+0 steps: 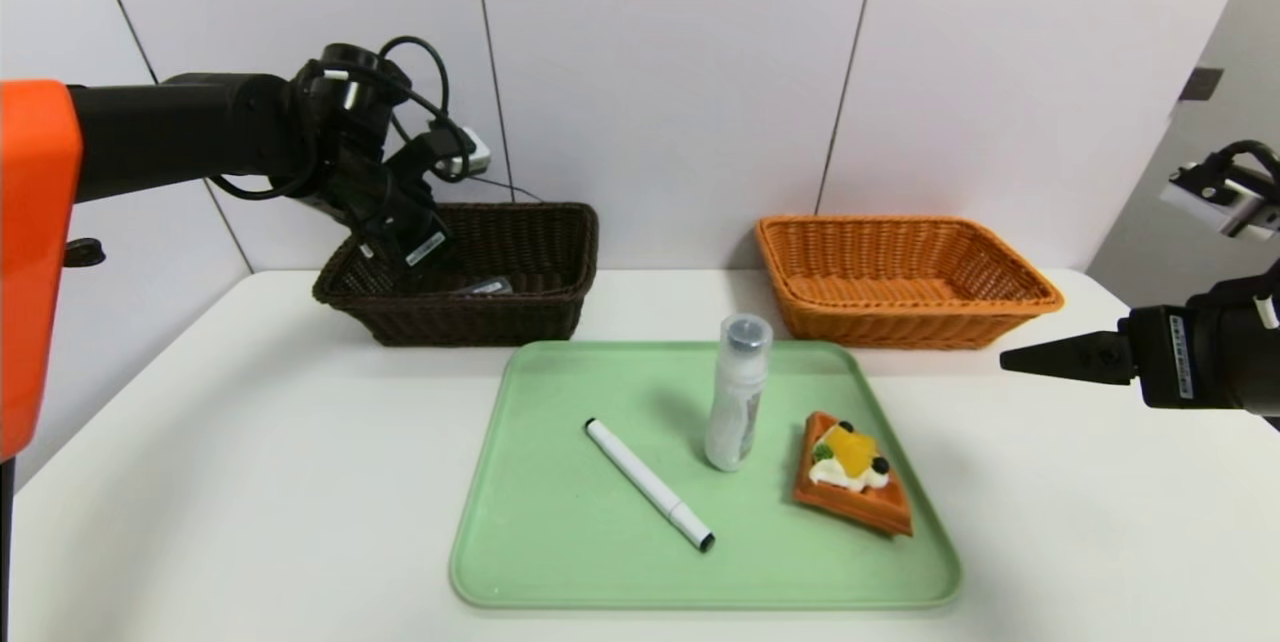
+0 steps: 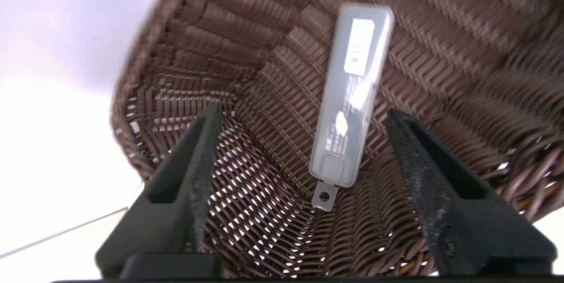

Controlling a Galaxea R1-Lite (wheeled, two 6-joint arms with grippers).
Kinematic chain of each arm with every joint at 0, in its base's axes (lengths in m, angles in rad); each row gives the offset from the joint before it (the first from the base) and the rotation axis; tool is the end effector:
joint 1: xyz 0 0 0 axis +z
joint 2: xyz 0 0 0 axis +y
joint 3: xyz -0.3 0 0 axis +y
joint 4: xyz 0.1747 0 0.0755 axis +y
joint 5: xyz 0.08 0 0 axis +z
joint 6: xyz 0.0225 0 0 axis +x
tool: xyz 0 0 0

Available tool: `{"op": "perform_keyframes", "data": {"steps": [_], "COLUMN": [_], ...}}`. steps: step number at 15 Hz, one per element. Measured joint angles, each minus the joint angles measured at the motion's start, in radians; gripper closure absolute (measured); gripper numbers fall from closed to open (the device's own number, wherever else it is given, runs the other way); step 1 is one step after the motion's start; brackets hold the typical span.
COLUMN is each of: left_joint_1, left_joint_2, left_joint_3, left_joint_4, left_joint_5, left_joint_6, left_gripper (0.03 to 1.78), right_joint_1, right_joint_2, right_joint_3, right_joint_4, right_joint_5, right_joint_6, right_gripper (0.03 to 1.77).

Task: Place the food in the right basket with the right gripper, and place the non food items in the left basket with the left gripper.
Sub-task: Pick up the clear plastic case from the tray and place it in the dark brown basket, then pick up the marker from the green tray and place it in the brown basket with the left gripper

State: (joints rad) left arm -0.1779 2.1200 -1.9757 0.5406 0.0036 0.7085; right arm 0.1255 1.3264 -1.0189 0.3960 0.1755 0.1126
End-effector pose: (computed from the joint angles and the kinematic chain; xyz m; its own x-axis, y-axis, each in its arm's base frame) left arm 0.4131 -0.0742 0.2406 0.7629 -0.1335 -0.6326 0.5374 0.6749 0.5057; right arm 0.1926 0.0283 0.2441 0.7231 0.2672 -0.6370 -0.1816 0.9632 0.1979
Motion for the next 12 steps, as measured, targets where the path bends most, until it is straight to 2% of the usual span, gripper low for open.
{"op": "perform_keyframes", "data": {"steps": [2, 5, 8, 12], "left_joint_1": [-0.017, -0.093, -0.209, -0.392], "left_joint_2": [-0.027, -0.079, -0.13, -0.167], "left_joint_3": [0.0, 0.0, 0.001, 0.003], "left_joint_4": [0.005, 0.052, 0.126, 0.243], "left_joint_5": [-0.002, -0.029, -0.086, -0.143], "left_joint_6": [-0.044, -0.14, -0.195, -0.194], "left_gripper": [0.38, 0.29, 0.23, 0.18], "right_joint_1": [0.0, 0.0, -0.001, -0.002], "right_joint_2": [-0.003, -0.012, -0.024, -0.037], "right_joint_3": [-0.001, -0.003, -0.002, 0.004], "right_joint_4": [0.0, 0.0, 0.0, 0.001], "right_joint_5": [0.0, 0.0, -0.001, -0.001], "right_joint_6": [0.0, 0.0, 0.001, 0.002], "right_gripper": [0.1, 0.1, 0.1, 0.1]}}
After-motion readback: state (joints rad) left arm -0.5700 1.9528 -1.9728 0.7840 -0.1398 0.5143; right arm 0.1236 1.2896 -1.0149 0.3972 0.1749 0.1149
